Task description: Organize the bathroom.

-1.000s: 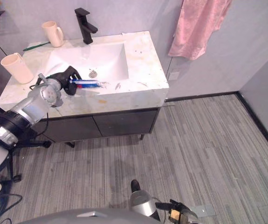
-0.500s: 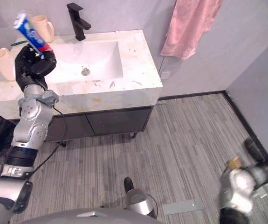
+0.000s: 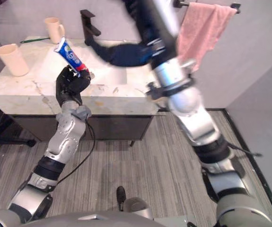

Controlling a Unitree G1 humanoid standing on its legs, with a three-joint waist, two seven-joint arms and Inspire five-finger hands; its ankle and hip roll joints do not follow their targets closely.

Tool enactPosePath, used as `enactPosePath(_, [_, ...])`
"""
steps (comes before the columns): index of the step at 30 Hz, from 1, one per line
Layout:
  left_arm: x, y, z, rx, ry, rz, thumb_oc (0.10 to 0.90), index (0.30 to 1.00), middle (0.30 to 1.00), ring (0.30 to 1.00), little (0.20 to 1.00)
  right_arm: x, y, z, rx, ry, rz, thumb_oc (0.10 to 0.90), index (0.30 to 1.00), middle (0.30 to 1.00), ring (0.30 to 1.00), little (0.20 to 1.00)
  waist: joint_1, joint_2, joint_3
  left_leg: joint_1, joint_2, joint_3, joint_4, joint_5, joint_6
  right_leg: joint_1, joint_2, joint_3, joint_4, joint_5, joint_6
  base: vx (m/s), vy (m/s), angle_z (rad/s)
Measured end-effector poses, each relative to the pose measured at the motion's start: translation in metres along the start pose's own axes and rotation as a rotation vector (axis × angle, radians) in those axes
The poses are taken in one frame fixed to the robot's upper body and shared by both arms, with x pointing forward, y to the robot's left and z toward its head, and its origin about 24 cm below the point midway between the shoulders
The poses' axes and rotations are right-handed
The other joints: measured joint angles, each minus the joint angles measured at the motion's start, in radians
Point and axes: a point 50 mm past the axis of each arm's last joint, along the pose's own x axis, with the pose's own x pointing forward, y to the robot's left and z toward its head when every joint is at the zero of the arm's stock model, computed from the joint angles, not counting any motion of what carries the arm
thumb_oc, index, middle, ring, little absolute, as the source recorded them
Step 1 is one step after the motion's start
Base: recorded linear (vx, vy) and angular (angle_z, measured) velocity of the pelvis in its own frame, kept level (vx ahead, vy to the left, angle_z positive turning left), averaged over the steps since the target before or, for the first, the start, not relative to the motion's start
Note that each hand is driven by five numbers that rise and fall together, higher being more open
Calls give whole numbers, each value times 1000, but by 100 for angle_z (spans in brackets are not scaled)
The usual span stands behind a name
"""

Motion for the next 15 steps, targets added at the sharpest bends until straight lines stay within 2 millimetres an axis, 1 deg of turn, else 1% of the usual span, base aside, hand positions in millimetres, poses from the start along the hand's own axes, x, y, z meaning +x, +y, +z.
enactPosePath(1, [0,1,0,3,-2,2,400,300,300,300,300,0,6,-6,11,41,40,800,900,900,900,900,9,0,0,-1,0,-1,0,1,-1,0,0,-1,0,0,0,5,-15,18])
enactPosePath(2, [1,3,2,14,-10,2,400,300,300,300,300,-1,18,-20,29,124,118,800,900,900,900,900,23,0,0,-2,-1,-7,0,2,-3,1,-3,-9,0,-1,-2,4,-10,14])
enactPosePath(4, [3,6,4,20,-21,13,400,300,300,300,300,-4,26,-32,43,201,182,800,900,900,900,900,37,0,0,-8,-3,-16,0,3,-5,1,-8,-18,-1,-2,-2,16,-20,17])
enactPosePath(6, [6,12,8,39,-37,21,400,300,300,300,300,-3,33,-39,66,238,202,800,900,900,900,900,45,0,0,-9,-6,-21,0,4,-7,1,-11,-21,-2,-2,-2,9,-21,8])
enactPosePath(11, [8,14,12,64,-65,23,400,300,300,300,300,1,41,-40,88,250,221,800,900,900,900,900,62,-1,0,-9,-12,-28,1,5,-9,5,-19,-29,-3,-2,-2,-12,-16,5])
enactPosePath(15, [8,14,12,65,-65,19,400,300,300,300,300,7,42,-37,84,244,224,800,900,900,900,900,65,-1,-1,-8,-14,-30,1,6,-9,8,-21,-32,-3,-2,-2,1,-2,1])
